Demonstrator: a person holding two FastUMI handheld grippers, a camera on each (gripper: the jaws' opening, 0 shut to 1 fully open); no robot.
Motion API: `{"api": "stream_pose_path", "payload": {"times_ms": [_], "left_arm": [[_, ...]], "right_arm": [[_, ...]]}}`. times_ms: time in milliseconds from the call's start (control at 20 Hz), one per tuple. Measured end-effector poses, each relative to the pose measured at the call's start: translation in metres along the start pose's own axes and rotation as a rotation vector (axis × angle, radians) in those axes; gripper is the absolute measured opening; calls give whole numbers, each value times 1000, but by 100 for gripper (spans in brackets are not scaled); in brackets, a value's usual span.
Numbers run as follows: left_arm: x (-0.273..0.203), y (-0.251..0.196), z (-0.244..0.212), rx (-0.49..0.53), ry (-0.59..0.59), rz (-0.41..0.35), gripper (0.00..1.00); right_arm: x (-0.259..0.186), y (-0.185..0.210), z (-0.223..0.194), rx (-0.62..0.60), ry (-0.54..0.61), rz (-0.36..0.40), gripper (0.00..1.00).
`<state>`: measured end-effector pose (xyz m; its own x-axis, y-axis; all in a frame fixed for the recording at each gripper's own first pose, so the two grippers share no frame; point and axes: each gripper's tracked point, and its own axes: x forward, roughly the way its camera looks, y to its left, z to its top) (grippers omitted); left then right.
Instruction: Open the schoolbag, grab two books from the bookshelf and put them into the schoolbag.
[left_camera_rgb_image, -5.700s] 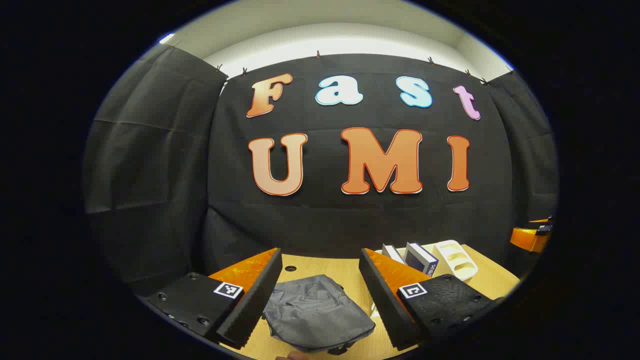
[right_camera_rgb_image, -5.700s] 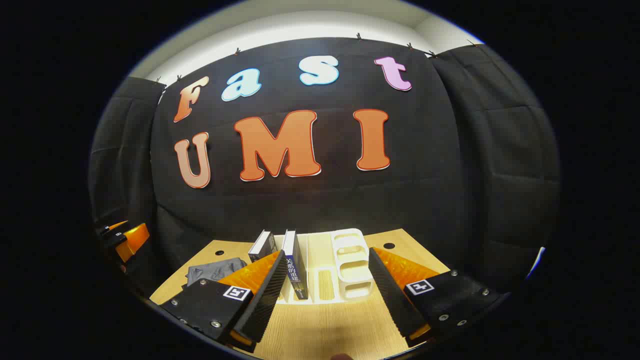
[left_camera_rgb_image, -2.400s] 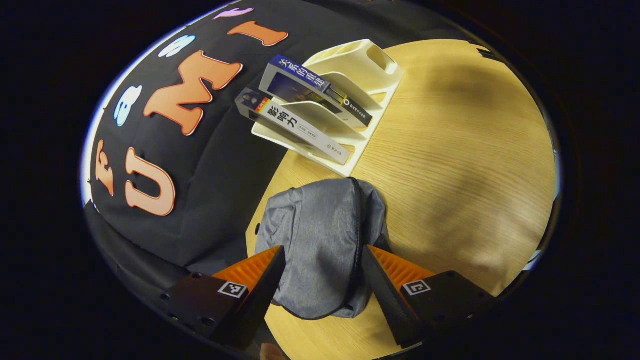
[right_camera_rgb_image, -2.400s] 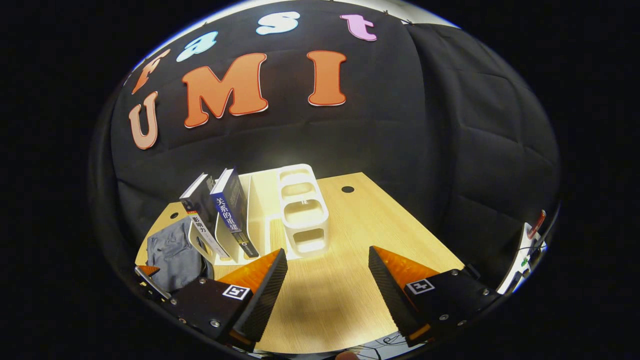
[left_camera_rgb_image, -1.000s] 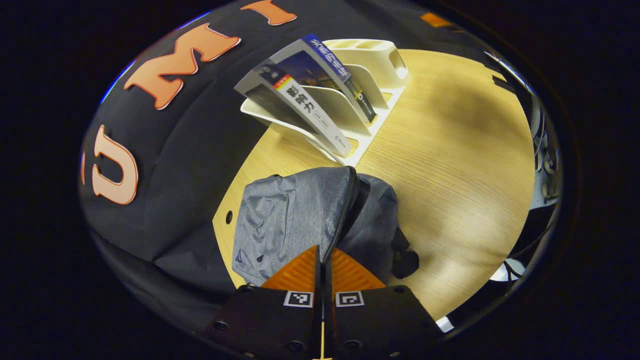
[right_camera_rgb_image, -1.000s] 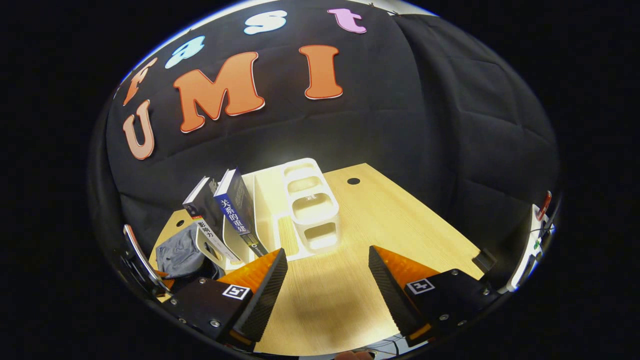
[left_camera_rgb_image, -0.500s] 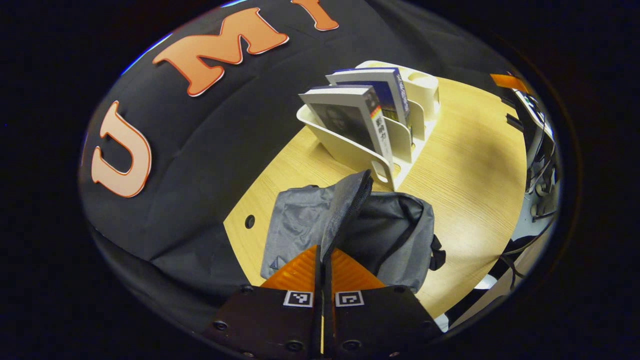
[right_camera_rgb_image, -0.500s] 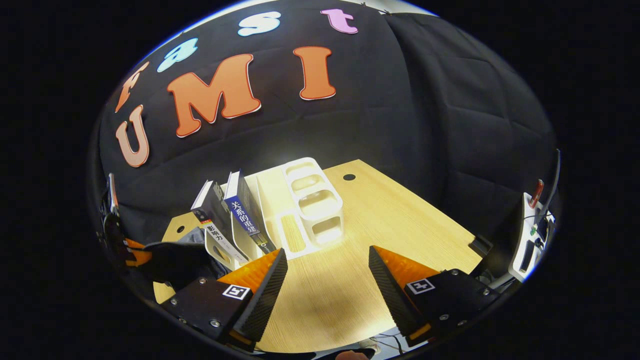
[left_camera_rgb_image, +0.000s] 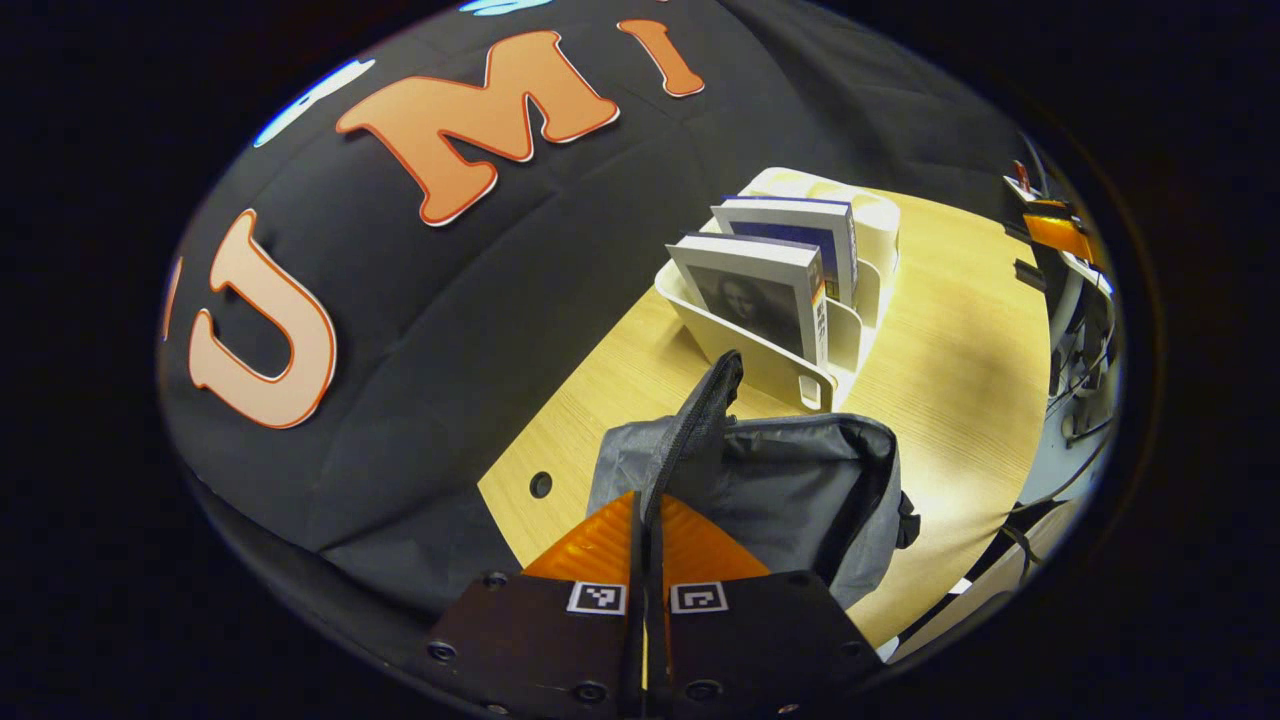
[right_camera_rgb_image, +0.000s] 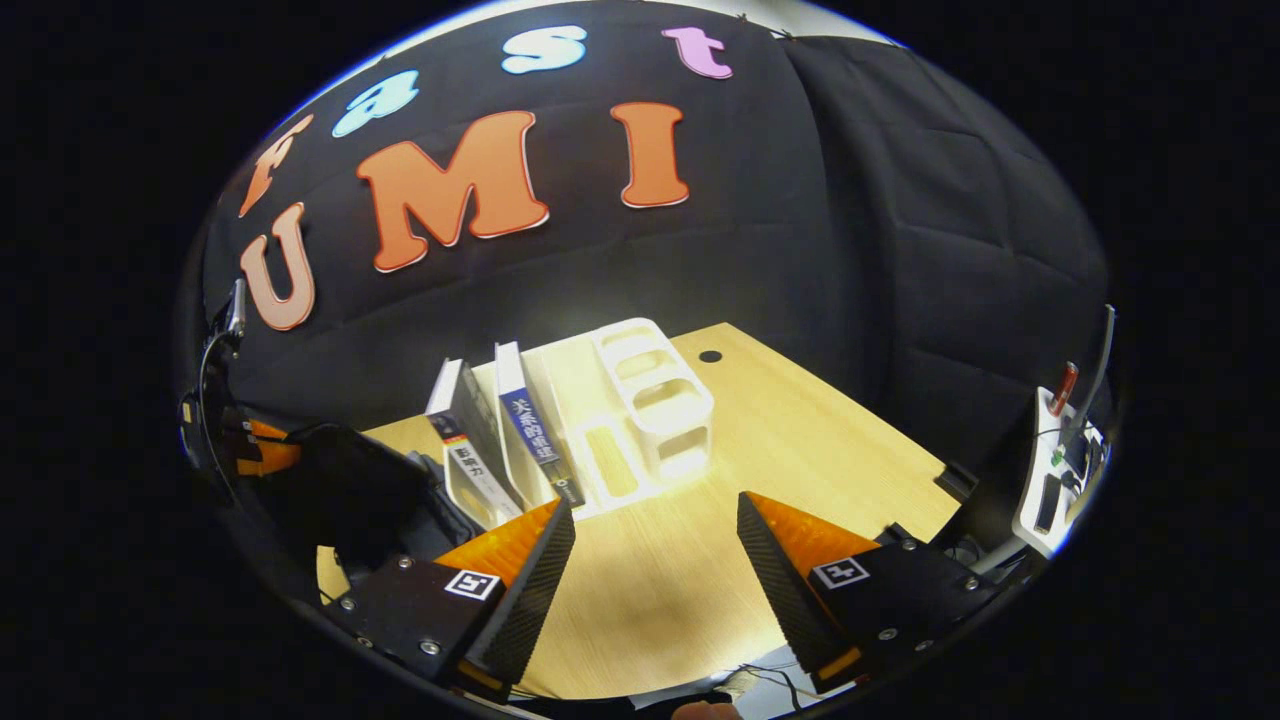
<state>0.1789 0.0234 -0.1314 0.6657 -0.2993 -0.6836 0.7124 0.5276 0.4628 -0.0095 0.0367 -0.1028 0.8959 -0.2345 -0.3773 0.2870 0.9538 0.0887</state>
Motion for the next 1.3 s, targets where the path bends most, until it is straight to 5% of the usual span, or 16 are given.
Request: {"api": "stream_pose_path", "payload": {"times_ms": [450,900,1300], "left_arm": [[-1,11,-4,-40,-34,-8,2],[4,18,-8,-76,-40,-11,2],[11,19,-14,-118,-25,-30,2]], "right_arm": [[-17,110,75,-185,99,191,98],[28,207,140,-303,230,307,98],[119,232,113,-402,429,250,98]]}}
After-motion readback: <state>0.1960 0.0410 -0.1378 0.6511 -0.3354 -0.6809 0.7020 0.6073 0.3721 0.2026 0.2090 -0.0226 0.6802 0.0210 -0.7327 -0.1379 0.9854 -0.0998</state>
